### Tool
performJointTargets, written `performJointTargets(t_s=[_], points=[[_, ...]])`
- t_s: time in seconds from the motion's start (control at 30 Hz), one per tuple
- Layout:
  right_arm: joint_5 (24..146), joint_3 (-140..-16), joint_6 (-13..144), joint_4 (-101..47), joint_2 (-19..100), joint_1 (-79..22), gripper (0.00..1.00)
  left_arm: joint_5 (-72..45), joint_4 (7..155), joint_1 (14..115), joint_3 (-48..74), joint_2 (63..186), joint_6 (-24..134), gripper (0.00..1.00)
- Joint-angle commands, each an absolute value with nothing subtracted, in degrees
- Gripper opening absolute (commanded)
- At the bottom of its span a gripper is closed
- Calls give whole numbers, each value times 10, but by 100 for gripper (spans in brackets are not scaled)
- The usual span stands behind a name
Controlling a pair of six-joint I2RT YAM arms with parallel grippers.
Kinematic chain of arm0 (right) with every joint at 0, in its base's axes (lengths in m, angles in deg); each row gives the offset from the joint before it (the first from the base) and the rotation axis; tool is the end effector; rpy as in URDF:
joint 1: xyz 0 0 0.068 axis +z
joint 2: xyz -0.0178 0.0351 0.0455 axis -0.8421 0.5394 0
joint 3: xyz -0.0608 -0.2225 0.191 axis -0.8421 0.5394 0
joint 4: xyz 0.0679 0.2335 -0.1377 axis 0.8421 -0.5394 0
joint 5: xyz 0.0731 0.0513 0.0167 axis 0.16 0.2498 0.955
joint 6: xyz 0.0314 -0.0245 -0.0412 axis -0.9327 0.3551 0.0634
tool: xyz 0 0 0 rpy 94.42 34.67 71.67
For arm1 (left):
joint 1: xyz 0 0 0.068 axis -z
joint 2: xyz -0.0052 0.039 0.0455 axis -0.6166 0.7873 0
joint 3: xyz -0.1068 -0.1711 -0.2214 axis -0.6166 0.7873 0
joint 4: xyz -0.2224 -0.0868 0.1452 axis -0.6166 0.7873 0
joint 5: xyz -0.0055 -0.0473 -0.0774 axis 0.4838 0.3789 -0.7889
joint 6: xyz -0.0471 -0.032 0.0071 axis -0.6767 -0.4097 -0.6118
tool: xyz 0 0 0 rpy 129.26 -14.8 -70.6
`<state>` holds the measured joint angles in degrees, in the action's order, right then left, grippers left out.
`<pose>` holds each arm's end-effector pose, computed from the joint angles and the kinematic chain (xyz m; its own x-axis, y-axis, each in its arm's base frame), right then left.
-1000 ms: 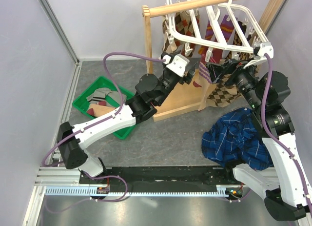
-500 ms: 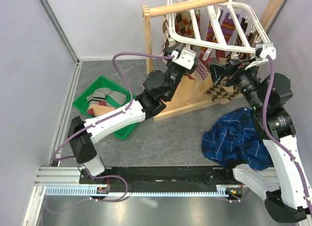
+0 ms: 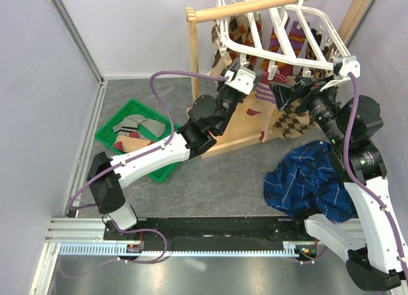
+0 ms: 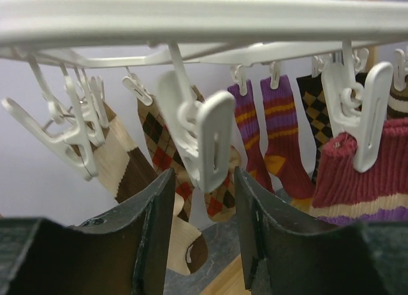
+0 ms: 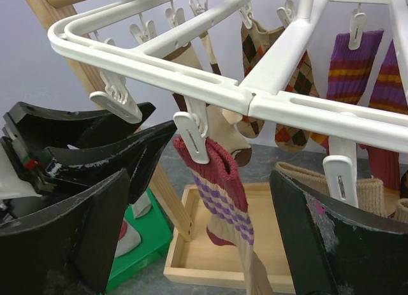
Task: Clip the socks to the hanger
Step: Open the clamp at the hanger.
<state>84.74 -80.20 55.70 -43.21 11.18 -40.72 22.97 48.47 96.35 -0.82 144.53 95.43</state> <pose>0.1577 0.0524 0.5291 0.0233 0.3000 -0.9537 -0.4248 0.8665 0.2621 0.2346 -0.3428 0.4697 0.4501 0.0698 -0.8902 0.3508 0.9030 0.2482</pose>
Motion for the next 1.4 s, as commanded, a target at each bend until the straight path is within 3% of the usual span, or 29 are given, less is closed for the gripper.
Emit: performJointTargets(t_s=[0.0, 0.3, 0.33, 0.47, 0.6, 0.77, 1.37], points=[[873, -808, 567, -403, 107, -407, 98, 222, 484, 967, -1, 1407, 918, 47], [913, -811, 576, -400, 106, -407, 98, 196, 525, 966, 9, 1378, 887, 32], [915, -811, 576, -399, 106, -407, 98, 195, 525, 966, 13, 1375, 886, 37], [918, -809, 576, -397, 105, -407, 98, 179, 534, 966, 16, 1368, 885, 39], [922, -807, 578, -396, 103, -407, 98, 173, 537, 966, 20, 1365, 888, 60], [920, -805, 582, -397, 98, -407, 98, 165, 539, 965, 30, 1360, 893, 73], [917, -794, 591, -396, 84, -407, 98, 201, 459, 963, -6, 1408, 936, 73]])
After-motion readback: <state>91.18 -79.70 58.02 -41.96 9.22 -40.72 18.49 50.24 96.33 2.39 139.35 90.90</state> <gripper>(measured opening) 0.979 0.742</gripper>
